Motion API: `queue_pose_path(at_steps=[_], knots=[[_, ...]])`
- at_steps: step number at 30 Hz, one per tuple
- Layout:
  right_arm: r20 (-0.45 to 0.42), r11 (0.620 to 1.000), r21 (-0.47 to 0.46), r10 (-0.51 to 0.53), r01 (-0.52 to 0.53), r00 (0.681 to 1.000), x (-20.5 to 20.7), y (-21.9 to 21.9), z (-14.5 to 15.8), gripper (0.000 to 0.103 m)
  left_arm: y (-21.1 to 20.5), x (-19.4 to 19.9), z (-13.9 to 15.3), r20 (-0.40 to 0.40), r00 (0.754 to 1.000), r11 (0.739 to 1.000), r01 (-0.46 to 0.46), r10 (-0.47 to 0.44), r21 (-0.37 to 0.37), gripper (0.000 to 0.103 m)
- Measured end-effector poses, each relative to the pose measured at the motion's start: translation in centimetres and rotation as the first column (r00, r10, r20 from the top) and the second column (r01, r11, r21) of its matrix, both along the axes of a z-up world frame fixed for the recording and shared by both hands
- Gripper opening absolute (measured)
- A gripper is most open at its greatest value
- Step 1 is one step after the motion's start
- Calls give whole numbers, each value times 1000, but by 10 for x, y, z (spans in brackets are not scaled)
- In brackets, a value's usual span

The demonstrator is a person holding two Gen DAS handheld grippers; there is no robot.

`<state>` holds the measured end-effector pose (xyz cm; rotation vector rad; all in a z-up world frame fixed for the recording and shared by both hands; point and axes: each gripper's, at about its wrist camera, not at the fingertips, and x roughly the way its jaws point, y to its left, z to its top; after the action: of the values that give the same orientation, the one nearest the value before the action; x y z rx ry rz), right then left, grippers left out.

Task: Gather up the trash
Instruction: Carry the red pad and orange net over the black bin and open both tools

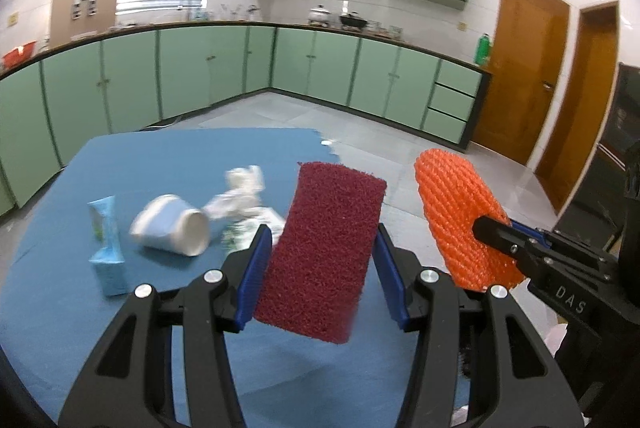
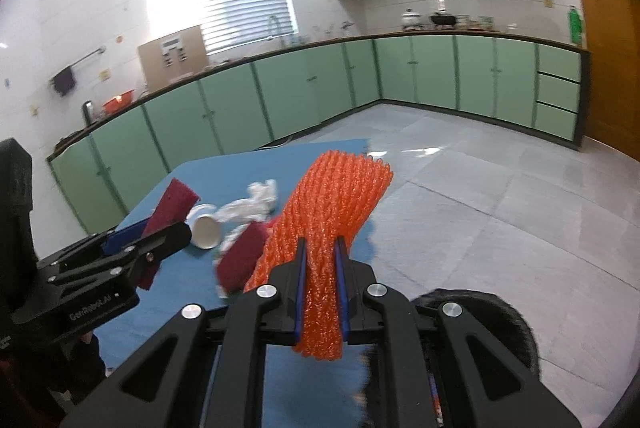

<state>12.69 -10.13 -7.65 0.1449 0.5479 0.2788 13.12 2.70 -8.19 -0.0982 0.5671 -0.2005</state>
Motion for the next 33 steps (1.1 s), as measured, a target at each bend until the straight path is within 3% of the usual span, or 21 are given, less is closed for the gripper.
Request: queue_pose_path(at_steps=[15, 33], knots=[[-61, 972, -26, -236, 235, 970, -6, -103, -32, 13, -110, 36, -25, -12, 977, 977, 211, -211, -6, 50], [-183, 946, -31, -322, 322, 929, 11, -160, -94, 13, -191, 74, -83, -113, 944, 949, 315, -311, 17, 50]])
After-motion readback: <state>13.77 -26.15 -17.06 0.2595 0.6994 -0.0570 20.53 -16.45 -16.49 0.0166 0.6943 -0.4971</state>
